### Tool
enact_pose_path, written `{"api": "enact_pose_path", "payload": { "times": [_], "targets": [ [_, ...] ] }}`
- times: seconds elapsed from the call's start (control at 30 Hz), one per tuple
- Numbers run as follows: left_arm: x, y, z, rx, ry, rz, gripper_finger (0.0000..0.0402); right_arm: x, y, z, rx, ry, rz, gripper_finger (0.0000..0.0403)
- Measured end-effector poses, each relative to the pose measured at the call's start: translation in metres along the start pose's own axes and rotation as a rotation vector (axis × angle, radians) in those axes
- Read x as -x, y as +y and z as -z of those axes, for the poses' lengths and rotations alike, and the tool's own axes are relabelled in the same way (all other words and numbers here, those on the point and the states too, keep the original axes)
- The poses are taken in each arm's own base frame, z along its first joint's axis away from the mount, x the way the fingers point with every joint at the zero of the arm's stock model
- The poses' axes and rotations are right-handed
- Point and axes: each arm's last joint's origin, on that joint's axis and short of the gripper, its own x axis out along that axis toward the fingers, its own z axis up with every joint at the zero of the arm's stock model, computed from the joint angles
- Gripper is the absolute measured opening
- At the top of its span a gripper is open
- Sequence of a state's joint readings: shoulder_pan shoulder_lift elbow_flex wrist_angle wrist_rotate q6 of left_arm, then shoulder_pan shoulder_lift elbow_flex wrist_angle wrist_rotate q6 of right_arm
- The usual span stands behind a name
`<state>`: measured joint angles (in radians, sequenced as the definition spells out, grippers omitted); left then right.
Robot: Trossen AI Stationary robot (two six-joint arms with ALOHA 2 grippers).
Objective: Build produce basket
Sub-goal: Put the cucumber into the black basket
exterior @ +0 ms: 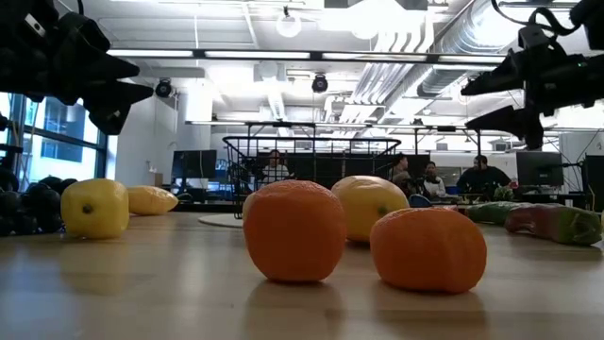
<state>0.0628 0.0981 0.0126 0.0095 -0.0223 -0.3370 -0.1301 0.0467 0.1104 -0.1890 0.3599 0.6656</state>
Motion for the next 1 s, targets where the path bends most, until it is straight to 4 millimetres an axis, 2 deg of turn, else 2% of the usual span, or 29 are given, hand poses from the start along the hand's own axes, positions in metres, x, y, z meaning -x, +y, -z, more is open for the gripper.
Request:
{"api": "enact_pose_path", "payload": {
  "times": [0.27, 0.47, 0.6, 0.8, 1.0],
  "targets": [
    [0.0, 0.0, 0.0, 0.0, 0.0, 0.0, 0.0161, -0.002, 0.011, -0.021, -0.029, 0.064, 0.258, 0.031],
    [0.0, 0.0, 0.0, 0.0, 0.0, 0.0, 0.0161, -0.011, 0.019, -0.038, -0.078, 0.191, 0.484, 0.031],
    [0.0, 0.0, 0.0, 0.0, 0.0, 0.0, 0.0161, -0.022, 0.022, -0.049, -0.094, 0.308, 0.617, 0.031],
    [0.0, 0.0, 0.0, 0.0, 0.0, 0.0, 0.0161, -0.044, 0.024, -0.063, -0.162, 0.464, 0.701, 0.031],
    [0.0, 0.0, 0.0, 0.0, 0.0, 0.0, 0.0161, -0.06, 0.012, -0.058, -0.222, 0.613, 0.797, 0.031]
  ]
}}
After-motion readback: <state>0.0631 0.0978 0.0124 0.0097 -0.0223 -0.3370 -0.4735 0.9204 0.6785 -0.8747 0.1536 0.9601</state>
